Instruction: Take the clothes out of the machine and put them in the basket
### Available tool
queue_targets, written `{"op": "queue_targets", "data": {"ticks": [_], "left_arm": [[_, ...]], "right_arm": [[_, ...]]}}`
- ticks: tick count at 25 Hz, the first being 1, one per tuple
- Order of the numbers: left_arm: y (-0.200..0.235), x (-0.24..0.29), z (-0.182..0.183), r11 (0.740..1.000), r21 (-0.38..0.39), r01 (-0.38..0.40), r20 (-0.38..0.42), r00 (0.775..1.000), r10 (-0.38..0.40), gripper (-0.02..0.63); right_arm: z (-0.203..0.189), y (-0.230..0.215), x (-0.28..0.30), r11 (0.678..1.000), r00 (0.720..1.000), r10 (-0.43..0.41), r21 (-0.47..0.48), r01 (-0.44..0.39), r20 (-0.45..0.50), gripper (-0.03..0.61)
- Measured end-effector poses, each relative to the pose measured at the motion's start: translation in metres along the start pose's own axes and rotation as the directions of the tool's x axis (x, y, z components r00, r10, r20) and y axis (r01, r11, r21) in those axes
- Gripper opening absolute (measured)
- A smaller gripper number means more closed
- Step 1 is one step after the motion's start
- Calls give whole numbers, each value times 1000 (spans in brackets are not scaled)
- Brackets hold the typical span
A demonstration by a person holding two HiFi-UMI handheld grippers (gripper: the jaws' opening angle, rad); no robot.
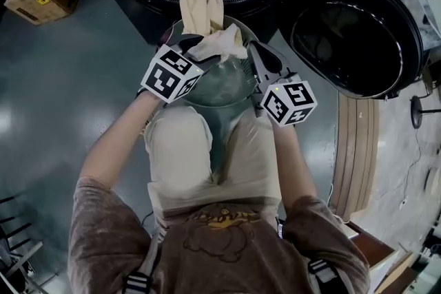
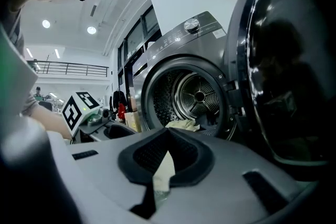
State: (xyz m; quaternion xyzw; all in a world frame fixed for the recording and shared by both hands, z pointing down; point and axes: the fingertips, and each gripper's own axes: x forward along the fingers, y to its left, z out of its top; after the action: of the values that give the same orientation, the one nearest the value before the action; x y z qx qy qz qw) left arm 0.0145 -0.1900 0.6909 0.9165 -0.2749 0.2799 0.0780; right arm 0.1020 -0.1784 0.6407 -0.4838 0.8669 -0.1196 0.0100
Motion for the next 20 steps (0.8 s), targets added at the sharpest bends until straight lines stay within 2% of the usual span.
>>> {"op": "queue_targets", "data": {"ticks": [5,10,14,20], "left_arm": [[19,8,2,999,-28,-33,28,999,34,301],[68,24,4,991,-52,-125,36,991,127,341],[115,46,2,976,-66,-206,31,978,208,364],[179,79,6,950,-42,-310,4,951,311,377]], "right_arm": [[0,-4,-1,1000,1000,-14,16,14,5,-3],[-3,-5,2,1000,1000,-20,17,20,-1,-3],[-7,-6,4,999,999,-32,8,32,-17,-3],[-10,-12,4,998,997,-65,0,65,-35,-3]]}}
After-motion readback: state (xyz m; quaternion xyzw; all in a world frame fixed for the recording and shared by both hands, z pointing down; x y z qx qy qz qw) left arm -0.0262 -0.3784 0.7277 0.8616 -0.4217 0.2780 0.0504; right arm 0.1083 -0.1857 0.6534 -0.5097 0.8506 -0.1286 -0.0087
